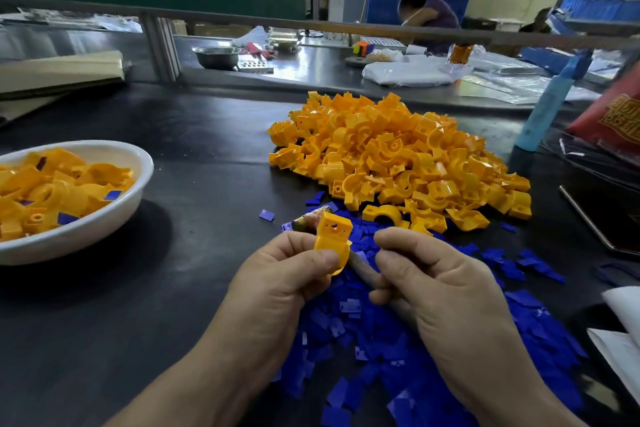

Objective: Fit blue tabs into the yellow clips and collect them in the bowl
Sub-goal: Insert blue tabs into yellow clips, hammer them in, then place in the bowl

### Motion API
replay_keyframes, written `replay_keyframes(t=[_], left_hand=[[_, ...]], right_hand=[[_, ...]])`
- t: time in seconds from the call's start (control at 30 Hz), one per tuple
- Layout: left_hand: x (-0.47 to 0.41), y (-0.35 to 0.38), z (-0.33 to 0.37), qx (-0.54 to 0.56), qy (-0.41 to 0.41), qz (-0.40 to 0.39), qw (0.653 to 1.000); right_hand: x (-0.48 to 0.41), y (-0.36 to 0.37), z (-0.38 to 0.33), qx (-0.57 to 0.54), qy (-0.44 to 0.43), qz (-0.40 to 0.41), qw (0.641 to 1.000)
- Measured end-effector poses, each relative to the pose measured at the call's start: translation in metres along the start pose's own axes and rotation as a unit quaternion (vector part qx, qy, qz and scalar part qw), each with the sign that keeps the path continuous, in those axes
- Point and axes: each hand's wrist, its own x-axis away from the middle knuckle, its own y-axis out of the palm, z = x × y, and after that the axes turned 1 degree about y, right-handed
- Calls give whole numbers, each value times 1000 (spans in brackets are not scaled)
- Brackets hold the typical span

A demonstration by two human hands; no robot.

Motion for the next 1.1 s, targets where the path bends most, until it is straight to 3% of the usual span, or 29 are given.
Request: replay_keyframes(t=[0.17,0.33,0.7,0.93,1.1], left_hand=[[6,0,-2,-47,12,-30,998],[8,3,-5,-51,20,-78,995],[14,5,-5,-84,34,-102,991],[16,6,-4,-144,29,-89,985],[13,4,-2,-108,24,-84,990]], right_hand=[[5,4,-1,15,-71,0,997],[5,7,1,178,-146,27,973],[-1,-1,6,22,-45,-21,999],[-1,-5,6,17,-57,-20,998],[1,-1,7,57,-81,-57,993]])
